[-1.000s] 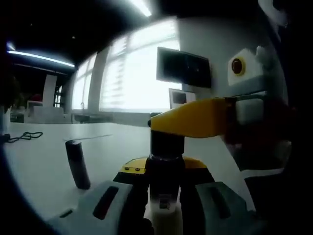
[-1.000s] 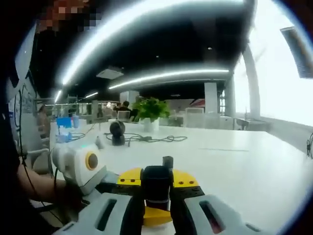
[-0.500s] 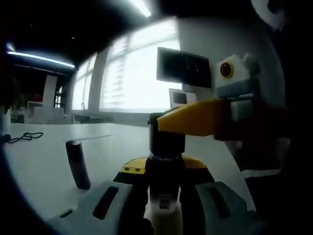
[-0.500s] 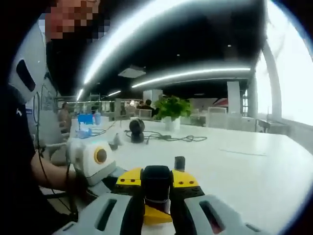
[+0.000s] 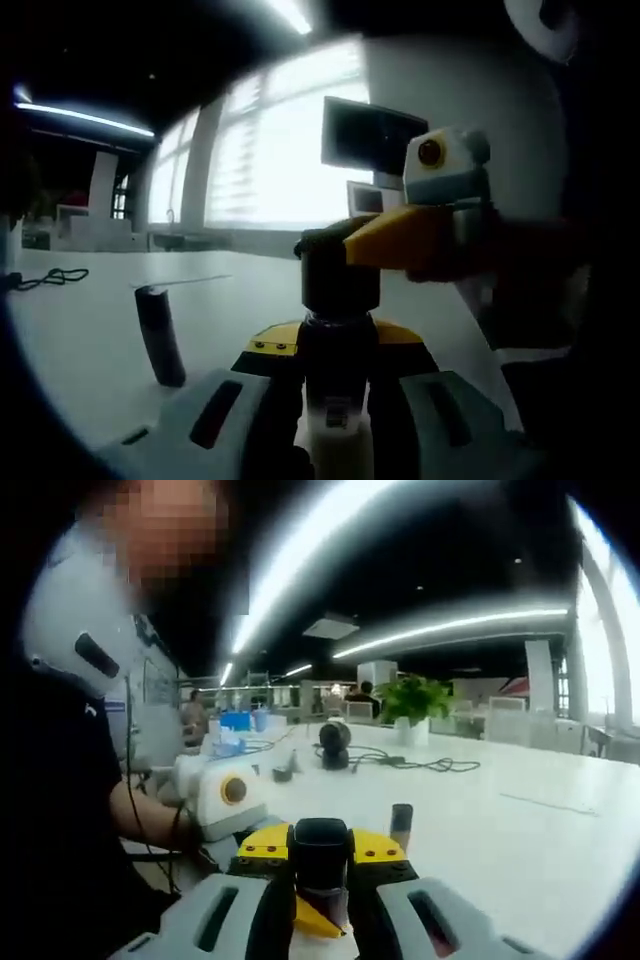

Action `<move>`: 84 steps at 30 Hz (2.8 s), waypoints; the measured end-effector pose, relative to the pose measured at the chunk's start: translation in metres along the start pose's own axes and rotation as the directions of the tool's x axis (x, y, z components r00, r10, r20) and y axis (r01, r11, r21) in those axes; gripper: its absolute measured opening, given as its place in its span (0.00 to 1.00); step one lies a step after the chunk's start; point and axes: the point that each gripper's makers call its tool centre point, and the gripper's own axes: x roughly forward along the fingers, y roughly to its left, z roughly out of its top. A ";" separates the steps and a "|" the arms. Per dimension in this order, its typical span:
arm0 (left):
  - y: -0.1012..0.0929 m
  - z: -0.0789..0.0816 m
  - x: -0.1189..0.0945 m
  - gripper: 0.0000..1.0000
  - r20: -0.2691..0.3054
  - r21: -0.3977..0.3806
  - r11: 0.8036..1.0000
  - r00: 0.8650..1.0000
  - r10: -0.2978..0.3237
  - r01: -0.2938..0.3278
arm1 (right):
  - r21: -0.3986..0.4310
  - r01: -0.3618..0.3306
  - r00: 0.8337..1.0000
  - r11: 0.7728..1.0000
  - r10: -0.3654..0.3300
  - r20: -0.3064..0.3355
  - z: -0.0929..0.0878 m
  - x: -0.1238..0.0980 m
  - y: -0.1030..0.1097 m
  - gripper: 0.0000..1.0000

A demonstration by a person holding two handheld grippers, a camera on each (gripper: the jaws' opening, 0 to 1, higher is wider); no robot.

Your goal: Pick up cosmetic bottle twist off cap place on table pick up cap screw tight cap place on table

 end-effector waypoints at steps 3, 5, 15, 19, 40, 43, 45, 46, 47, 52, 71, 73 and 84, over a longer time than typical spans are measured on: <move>-0.001 0.000 0.000 0.14 0.001 0.001 1.000 1.000 -0.005 0.005 | -0.025 -0.060 0.998 0.998 0.059 -0.010 0.000 0.000 0.002 0.13; -0.001 0.000 0.000 0.14 0.001 0.004 1.000 1.000 -0.006 0.006 | -0.024 -0.101 0.995 0.995 0.100 -0.009 0.000 0.001 0.003 0.13; 0.000 0.000 0.000 0.14 0.003 0.000 1.000 1.000 0.000 0.000 | -0.054 -0.250 0.968 0.967 0.251 0.009 0.000 0.001 0.005 0.13; -0.001 0.000 0.000 0.14 0.004 0.000 1.000 1.000 -0.005 0.005 | -0.076 -0.324 0.946 0.943 0.324 -0.008 0.000 0.000 0.006 0.13; -0.003 0.000 0.000 0.14 0.004 -0.008 1.000 1.000 -0.017 0.017 | -0.077 -0.642 0.766 0.762 0.635 -0.103 -0.002 0.003 0.012 0.13; -0.003 0.001 0.000 0.14 0.004 -0.009 1.000 1.000 -0.017 0.017 | -0.082 -0.671 0.741 0.737 0.662 -0.112 -0.002 0.003 0.014 0.13; -0.003 0.001 0.000 0.14 0.004 -0.008 1.000 1.000 -0.017 0.017 | -0.079 -0.683 0.730 0.726 0.675 -0.108 -0.002 0.002 0.014 0.13; -0.003 0.001 0.000 0.14 0.004 -0.009 1.000 1.000 -0.017 0.017 | -0.082 -0.690 0.724 0.719 0.682 -0.104 -0.002 0.002 0.014 0.13; -0.003 0.001 0.000 0.14 0.004 -0.008 1.000 1.000 -0.018 0.018 | -0.082 -0.698 0.716 0.712 0.691 -0.098 -0.003 0.002 0.015 0.13; -0.003 0.001 0.000 0.14 0.004 -0.012 1.000 1.000 -0.019 0.019 | -0.076 -0.726 0.688 0.683 0.722 -0.077 -0.002 0.002 0.014 0.13; -0.001 0.000 0.000 0.14 0.007 -0.012 1.000 1.000 -0.011 0.011 | -0.090 -0.734 0.677 0.673 0.735 -0.031 0.002 0.004 0.027 0.14; -0.002 0.000 0.000 0.14 0.007 -0.009 1.000 1.000 -0.011 0.011 | -0.093 -0.699 0.714 0.709 0.699 -0.034 0.001 0.009 0.022 0.22; -0.002 0.000 0.000 0.14 0.008 -0.004 1.000 1.000 -0.011 0.011 | -0.036 -0.561 0.807 0.827 0.556 0.200 0.033 0.000 0.003 0.35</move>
